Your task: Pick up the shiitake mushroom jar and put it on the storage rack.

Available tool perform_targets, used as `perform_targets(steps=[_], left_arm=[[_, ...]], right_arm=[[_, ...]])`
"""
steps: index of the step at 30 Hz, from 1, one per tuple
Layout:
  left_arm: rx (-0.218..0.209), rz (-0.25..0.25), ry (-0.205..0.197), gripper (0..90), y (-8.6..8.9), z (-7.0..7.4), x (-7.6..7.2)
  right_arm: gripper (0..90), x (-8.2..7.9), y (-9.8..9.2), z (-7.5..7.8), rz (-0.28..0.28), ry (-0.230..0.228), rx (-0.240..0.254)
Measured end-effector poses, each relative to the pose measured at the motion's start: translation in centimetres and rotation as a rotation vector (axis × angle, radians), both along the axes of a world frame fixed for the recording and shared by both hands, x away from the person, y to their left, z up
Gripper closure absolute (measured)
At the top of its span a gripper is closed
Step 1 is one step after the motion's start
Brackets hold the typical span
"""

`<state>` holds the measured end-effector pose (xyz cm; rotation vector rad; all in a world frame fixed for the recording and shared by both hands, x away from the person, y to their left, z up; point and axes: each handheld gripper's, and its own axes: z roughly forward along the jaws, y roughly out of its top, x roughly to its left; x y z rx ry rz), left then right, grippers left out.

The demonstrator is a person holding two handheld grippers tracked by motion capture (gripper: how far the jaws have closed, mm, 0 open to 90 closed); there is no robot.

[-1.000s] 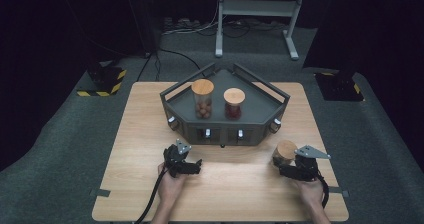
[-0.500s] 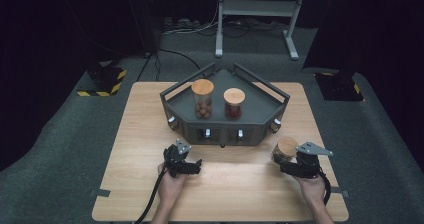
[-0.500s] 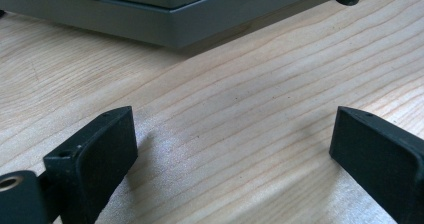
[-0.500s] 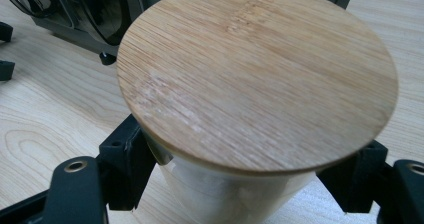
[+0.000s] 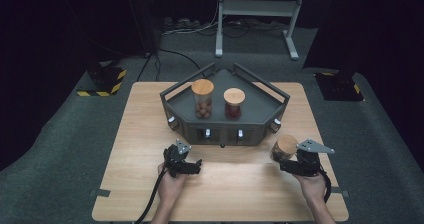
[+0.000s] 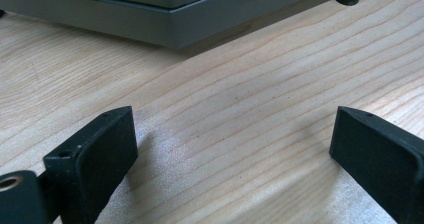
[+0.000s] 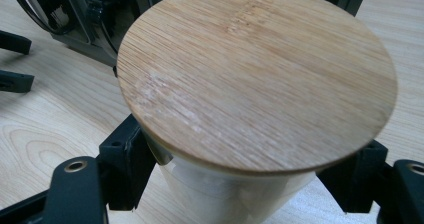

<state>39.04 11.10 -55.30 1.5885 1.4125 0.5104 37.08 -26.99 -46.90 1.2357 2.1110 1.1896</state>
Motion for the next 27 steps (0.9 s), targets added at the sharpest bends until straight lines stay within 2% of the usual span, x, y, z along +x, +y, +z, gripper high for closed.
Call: perform_targets(steps=[27], left_arm=[[0.0, 0.0, 0.0, 4.9, 0.0, 0.0, 0.0]], right_arm=[[25.0, 0.3, 0.4, 2.3, 0.029, -0.03, 0.0]])
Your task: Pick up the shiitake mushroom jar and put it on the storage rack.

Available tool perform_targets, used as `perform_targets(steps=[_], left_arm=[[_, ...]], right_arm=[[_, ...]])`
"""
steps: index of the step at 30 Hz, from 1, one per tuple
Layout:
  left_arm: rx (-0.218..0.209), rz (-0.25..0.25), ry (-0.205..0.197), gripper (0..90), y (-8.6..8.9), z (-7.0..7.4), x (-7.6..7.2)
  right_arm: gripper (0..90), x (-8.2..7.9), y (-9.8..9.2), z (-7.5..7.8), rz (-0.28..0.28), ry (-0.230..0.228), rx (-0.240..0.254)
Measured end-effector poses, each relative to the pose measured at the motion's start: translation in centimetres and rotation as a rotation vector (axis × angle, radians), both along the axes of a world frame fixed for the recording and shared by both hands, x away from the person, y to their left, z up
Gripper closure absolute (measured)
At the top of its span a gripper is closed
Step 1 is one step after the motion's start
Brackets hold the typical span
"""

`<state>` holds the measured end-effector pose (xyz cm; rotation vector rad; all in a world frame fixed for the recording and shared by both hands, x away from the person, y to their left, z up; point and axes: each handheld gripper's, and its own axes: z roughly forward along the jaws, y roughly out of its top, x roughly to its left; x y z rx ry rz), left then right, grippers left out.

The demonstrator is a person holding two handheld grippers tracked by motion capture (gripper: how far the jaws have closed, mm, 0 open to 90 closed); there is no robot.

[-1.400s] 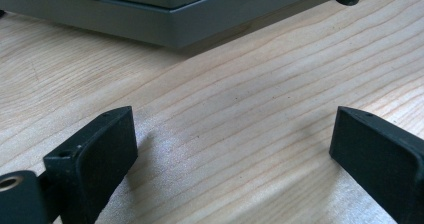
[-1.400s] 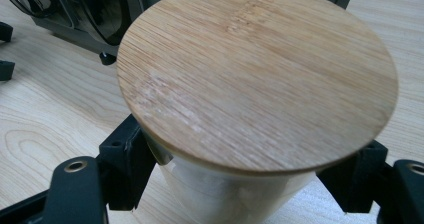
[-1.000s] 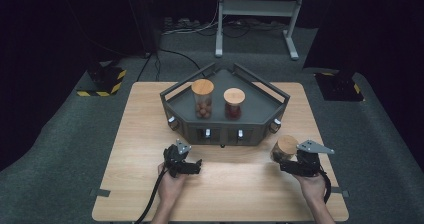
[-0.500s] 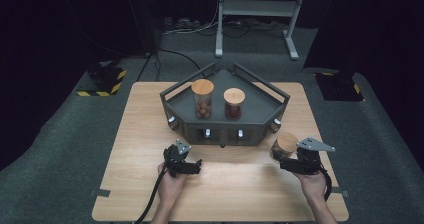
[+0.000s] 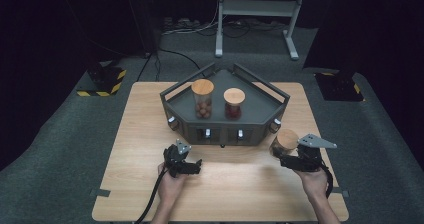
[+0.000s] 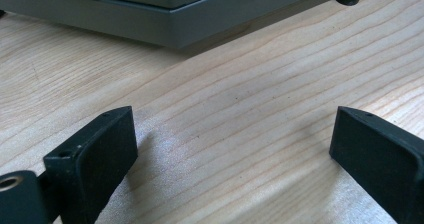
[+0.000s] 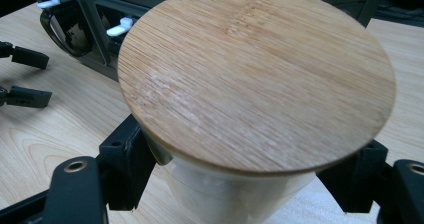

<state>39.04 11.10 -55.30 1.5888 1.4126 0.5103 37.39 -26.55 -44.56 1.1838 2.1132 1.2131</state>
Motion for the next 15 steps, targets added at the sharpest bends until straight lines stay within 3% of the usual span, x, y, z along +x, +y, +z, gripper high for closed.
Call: perform_targets(steps=[15], left_arm=[[0.0, 0.0, 0.0, 4.9, 0.0, 0.0, 0.0]], right_arm=[[25.0, 0.5, 0.3, 1.5, 0.012, -0.011, 0.007]])
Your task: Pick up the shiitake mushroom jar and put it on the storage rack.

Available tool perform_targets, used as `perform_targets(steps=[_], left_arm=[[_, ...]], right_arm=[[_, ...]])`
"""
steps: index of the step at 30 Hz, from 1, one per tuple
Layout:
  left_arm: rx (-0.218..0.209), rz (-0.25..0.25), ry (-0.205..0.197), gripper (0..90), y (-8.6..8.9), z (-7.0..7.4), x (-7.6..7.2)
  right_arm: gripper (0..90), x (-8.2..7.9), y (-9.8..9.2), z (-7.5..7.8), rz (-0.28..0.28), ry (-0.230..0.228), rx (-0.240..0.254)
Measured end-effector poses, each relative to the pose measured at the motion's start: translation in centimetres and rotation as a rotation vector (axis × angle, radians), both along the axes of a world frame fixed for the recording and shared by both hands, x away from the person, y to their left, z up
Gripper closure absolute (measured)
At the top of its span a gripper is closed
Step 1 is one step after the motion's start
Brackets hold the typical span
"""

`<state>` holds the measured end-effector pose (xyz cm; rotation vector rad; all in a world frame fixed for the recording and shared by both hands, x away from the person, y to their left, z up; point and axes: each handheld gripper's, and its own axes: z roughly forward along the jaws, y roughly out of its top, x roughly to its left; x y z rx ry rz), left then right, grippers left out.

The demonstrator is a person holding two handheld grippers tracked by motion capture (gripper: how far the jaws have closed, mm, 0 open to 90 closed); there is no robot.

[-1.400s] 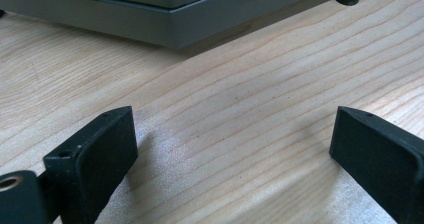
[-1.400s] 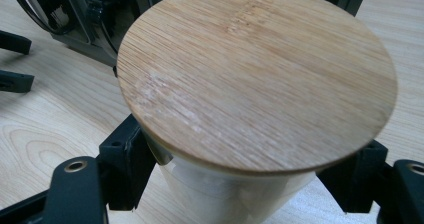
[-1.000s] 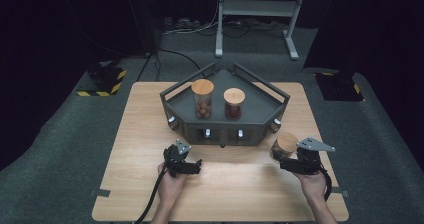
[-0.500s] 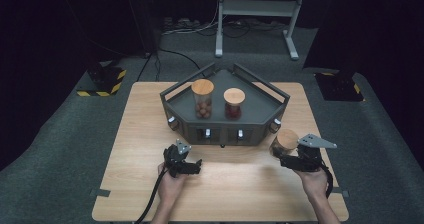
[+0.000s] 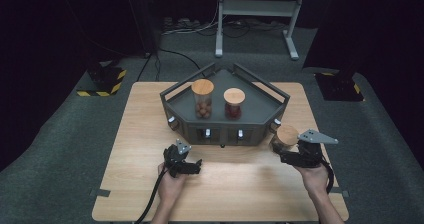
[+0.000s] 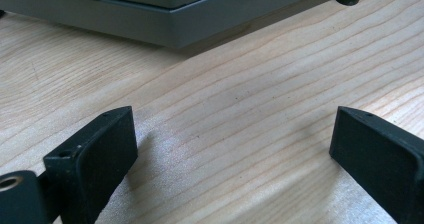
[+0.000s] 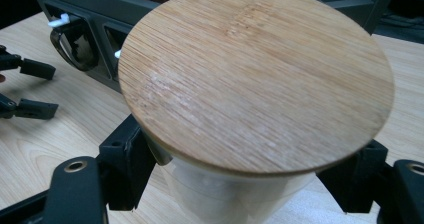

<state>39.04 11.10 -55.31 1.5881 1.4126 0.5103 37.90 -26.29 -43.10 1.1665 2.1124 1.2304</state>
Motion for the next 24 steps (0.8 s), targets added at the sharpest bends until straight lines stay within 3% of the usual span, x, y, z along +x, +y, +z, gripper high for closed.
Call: perform_targets(steps=[24], left_arm=[[0.0, 0.0, 0.0, 4.9, 0.0, 0.0, 0.0]], right_arm=[[25.0, 0.3, 0.1, 2.2, 0.022, -0.025, 0.01]])
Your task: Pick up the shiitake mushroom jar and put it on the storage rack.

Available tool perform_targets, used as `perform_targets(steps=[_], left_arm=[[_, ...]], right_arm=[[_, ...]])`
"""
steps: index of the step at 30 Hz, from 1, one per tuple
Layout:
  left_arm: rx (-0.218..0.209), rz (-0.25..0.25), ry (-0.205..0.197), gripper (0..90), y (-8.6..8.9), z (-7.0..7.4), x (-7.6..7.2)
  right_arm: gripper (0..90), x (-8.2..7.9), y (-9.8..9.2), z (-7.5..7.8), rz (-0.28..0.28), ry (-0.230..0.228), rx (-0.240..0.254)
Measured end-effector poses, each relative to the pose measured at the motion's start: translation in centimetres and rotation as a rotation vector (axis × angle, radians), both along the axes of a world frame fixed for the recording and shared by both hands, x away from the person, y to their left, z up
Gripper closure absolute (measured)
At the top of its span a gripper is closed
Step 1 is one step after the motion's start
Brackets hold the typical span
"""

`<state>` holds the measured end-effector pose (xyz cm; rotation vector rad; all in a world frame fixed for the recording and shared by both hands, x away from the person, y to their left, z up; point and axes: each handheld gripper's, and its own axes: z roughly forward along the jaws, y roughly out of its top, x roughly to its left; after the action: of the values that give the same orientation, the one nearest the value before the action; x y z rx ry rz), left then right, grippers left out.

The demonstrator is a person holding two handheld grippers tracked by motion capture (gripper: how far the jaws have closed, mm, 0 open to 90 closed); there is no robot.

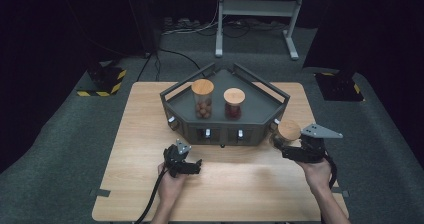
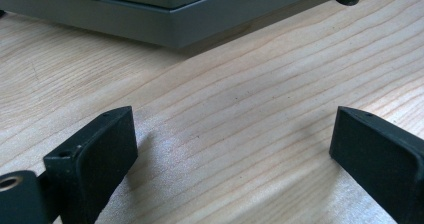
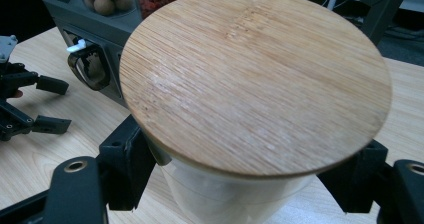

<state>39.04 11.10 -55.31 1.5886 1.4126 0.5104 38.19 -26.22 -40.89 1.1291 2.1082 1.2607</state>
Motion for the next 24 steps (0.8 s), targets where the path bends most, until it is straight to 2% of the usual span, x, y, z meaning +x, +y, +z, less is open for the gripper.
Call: perform_targets(steps=[24], left_arm=[[-0.001, 0.0, 0.0, 4.9, 0.0, 0.0, 0.0]], right_arm=[[25.0, 0.5, 0.6, 2.2, 0.026, -0.017, -0.01]])
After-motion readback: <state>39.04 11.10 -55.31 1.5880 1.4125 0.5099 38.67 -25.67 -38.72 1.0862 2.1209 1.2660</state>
